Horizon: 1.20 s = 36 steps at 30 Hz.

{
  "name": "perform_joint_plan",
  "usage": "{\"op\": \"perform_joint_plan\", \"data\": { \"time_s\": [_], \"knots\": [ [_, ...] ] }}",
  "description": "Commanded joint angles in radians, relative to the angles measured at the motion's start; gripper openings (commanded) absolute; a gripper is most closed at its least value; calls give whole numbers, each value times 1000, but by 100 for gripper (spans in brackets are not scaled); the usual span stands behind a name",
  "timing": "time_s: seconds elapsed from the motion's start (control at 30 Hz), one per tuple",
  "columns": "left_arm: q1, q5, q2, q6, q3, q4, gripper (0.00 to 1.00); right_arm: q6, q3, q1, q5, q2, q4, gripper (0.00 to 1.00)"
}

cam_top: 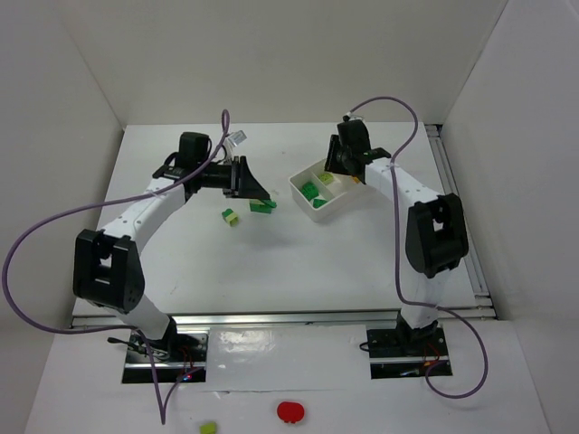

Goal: Sort the legos into containers by color

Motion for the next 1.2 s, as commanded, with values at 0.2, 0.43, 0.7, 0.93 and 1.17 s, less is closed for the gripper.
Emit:
{"op": "perform_joint_plan", "data": {
  "time_s": [0.2, 0.43, 0.7, 0.93, 1.17],
  "knots": [
    [-106, -182, 106, -42, 204, -56, 0, -34, 79, 18, 129, 62, -36, 40],
    [-135, -267, 248, -99, 340, -81, 0, -45, 70, 18, 149, 53, -36, 82],
    [-204, -340, 431, -140, 572, -90, 0, 20, -76, 18, 222, -145, 12, 78],
    [-238, -440, 652, -111, 828, -211, 31, 66, -271, -1, 322, -424, 15, 78],
    [-238, -440, 672, -111, 871, -211, 74, 43, -289, -40, 354, -512, -54, 78]
  ]
}}
